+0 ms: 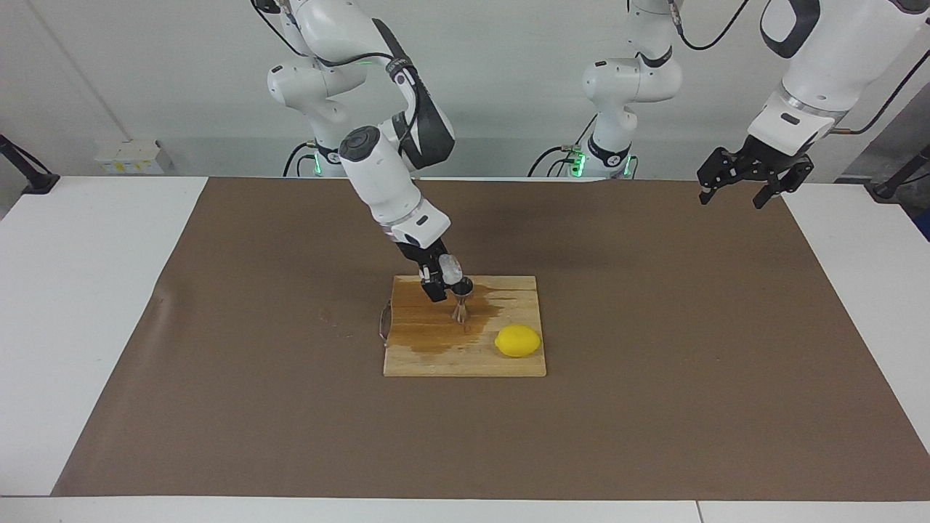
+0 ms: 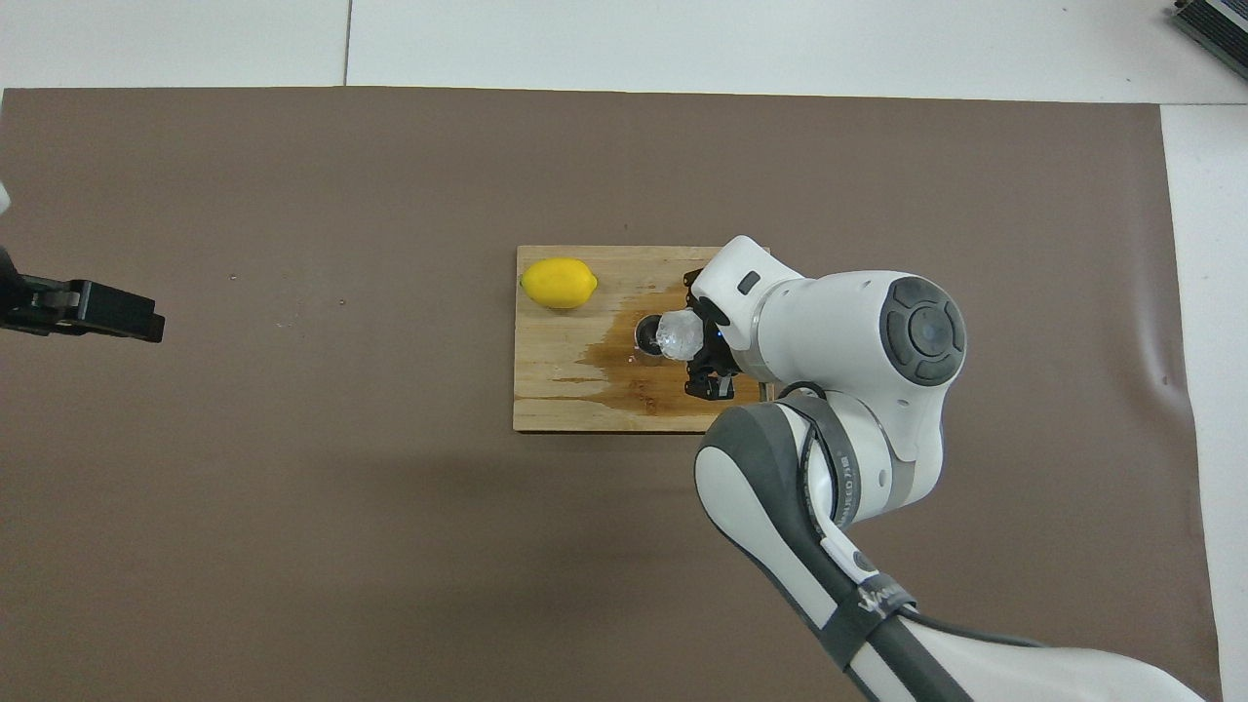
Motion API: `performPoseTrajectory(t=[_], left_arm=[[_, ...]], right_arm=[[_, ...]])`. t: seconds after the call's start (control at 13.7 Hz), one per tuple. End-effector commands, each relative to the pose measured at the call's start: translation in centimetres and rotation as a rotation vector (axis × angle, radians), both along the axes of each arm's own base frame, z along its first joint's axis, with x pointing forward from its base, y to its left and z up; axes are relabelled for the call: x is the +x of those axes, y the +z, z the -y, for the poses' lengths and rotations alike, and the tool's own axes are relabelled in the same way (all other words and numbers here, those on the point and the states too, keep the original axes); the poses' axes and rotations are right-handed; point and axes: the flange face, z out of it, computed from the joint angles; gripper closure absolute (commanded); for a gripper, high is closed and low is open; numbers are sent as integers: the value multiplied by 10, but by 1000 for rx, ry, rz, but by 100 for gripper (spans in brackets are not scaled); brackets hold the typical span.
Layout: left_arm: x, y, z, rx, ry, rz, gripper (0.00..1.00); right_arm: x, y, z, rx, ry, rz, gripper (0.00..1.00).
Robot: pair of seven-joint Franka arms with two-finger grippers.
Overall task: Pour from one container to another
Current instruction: 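Tilt the white cup with the right gripper into the metal jigger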
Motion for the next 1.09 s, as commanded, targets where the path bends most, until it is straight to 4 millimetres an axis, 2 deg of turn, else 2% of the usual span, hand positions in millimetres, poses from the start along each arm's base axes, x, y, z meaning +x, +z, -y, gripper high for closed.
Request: performPoseTrajectory(t=[0.0, 0.15, 0.44, 0.73, 1.02], left_arm=[[-2, 6, -3, 15, -10, -4, 0], [-2, 6, -3, 15, -10, -4, 0], [-2, 6, -3, 15, -10, -4, 0], [-2, 6, -3, 15, -10, -4, 0], [-2, 6, -3, 15, -10, -4, 0]], right_arm=[[3, 5, 1, -46, 13, 23, 100], [3, 6, 0, -49, 12, 27, 100], [15, 27, -7, -115, 15, 53, 100], [12, 31, -15, -172, 31, 73, 100], [8, 26, -18, -208, 57, 81, 100]])
